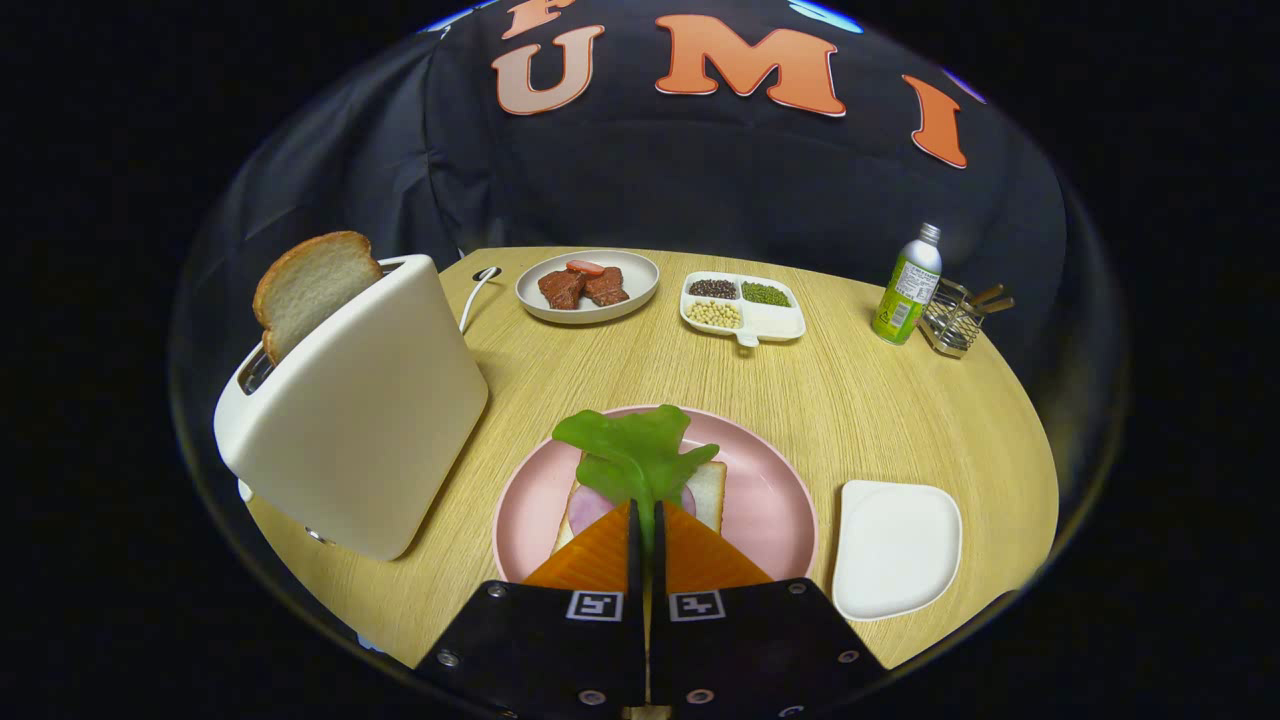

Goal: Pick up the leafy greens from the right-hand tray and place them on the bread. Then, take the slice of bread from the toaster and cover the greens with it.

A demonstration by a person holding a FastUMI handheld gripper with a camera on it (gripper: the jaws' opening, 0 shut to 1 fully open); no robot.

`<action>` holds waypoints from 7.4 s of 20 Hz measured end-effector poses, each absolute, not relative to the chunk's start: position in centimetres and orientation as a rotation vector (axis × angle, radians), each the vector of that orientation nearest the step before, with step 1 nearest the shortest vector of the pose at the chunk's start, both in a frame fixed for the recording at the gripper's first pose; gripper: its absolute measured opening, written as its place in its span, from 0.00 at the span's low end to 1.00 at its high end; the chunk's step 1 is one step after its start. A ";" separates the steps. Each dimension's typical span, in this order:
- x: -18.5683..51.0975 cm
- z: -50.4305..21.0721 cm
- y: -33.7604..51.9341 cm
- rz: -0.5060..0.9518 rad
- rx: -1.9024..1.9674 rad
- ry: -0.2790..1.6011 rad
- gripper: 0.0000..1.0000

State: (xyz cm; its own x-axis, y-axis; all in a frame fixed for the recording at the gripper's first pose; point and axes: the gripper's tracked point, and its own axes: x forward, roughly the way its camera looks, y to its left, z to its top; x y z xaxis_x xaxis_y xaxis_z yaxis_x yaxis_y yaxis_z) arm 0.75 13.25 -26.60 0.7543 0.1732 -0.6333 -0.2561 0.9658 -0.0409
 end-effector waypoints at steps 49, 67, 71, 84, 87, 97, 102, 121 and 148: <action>2.3 -8.9 29.9 0.286 -0.077 0.396 0.98; 0.4 -14.6 34.6 0.337 -0.074 0.569 0.24; 0.4 -14.1 34.5 0.335 -0.084 0.555 0.10; 0.5 -8.3 33.4 0.367 -0.011 0.490 0.08; 0.6 -6.8 32.8 0.368 -0.002 0.466 0.08; 0.9 -4.3 28.0 0.323 0.030 0.425 0.08; 1.1 -4.8 23.9 0.268 0.030 0.425 0.08; 0.4 -15.7 15.7 0.229 0.059 0.588 0.08; 2.1 -23.4 11.7 0.211 0.101 0.700 0.34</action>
State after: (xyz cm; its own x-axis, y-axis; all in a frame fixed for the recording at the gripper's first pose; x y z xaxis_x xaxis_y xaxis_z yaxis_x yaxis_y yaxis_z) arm 2.12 11.68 -23.39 0.7449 0.2258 -0.6278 -0.1584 0.9739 0.1623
